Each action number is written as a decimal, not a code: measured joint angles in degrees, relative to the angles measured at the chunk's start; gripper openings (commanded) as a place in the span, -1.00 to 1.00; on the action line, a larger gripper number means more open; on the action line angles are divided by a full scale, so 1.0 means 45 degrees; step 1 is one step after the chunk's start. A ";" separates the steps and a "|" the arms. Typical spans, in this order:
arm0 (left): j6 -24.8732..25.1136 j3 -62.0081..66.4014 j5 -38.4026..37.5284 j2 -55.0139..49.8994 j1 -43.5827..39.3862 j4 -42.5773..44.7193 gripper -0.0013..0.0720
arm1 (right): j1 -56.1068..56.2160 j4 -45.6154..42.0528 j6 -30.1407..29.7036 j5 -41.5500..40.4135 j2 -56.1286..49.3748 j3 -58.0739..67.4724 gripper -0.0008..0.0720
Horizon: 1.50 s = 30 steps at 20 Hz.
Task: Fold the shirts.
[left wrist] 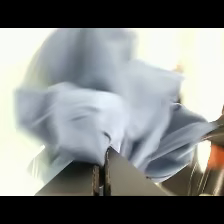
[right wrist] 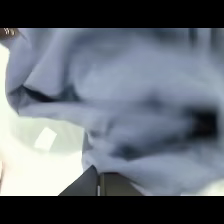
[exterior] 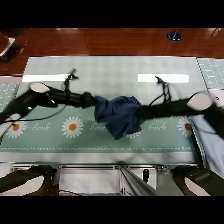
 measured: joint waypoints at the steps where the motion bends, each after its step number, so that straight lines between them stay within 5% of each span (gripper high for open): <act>1: -0.0005 0.0656 0.0170 0.0738 0.0525 -0.0141 -0.92 | -0.0393 -0.0491 0.0102 0.0413 0.0053 0.1661 -0.91; 7: -0.0170 0.4561 0.1724 0.5149 0.3308 -0.0491 -0.92 | -0.1598 -0.2628 0.0413 0.3254 0.0272 1.1006 -0.91; 13: -0.1491 0.6178 0.2118 0.9243 0.6183 0.2482 -0.92 | -0.1773 -0.5523 0.1156 0.5537 0.1802 1.3726 -0.91; 18: -0.2628 0.6324 0.1044 1.1395 0.7713 0.5241 -0.92 | -0.1797 -0.7485 0.1899 0.7509 0.3123 1.2284 -0.91; 22: -0.3079 0.5139 -0.0228 1.1910 0.7975 0.5576 -0.92 | -0.1792 -0.7873 0.2215 0.7621 0.3808 0.8942 -0.91; 30: -0.2637 -0.2453 -0.1127 1.1400 0.6951 0.3643 -0.92 | -0.1817 -0.8437 0.2453 0.3138 0.0918 0.3580 -0.91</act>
